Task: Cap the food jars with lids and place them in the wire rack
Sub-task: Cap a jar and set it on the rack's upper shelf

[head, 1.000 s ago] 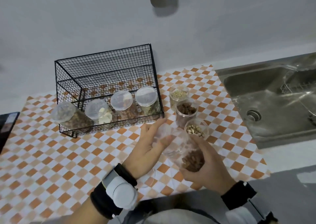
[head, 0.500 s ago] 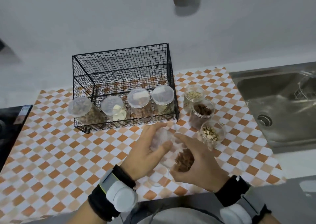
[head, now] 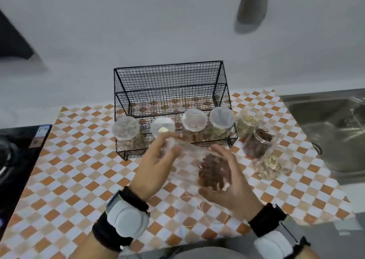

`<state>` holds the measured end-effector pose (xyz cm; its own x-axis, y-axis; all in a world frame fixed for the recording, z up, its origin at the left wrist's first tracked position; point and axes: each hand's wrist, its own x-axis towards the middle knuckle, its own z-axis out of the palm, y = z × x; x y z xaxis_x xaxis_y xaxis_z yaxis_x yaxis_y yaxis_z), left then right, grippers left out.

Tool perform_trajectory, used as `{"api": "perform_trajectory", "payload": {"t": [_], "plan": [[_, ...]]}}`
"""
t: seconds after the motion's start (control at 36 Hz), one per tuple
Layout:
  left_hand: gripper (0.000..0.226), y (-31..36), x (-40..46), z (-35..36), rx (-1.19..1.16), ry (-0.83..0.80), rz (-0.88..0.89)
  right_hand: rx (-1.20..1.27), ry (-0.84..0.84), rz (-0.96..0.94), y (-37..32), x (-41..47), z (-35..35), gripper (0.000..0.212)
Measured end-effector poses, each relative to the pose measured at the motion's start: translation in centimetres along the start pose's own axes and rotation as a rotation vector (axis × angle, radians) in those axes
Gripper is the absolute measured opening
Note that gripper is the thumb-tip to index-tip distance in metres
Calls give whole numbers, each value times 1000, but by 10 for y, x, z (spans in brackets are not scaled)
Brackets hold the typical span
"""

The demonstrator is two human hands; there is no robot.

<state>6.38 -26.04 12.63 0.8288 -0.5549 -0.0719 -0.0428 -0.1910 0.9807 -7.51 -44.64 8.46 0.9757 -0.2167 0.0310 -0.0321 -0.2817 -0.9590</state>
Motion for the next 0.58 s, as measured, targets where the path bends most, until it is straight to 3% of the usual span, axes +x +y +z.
{"api": "perform_trajectory", "payload": {"t": [0.11, 0.28, 0.42, 0.53, 0.58], "plan": [[37, 0, 5, -28, 19, -40, -11, 15, 28, 3, -7, 11, 19, 80], [30, -7, 9, -66, 39, -150, -7, 262, 57, 71, -25, 30, 50, 78], [46, -9, 9, -80, 69, -135, 83, 645, -27, 382, -52, 45, 67, 56], [45, -11, 12, -87, 73, -112, 108, 761, -145, 626, -57, 51, 72, 69], [44, -9, 15, -89, 36, -81, 93, 701, -123, 554, -55, 52, 72, 70]]}}
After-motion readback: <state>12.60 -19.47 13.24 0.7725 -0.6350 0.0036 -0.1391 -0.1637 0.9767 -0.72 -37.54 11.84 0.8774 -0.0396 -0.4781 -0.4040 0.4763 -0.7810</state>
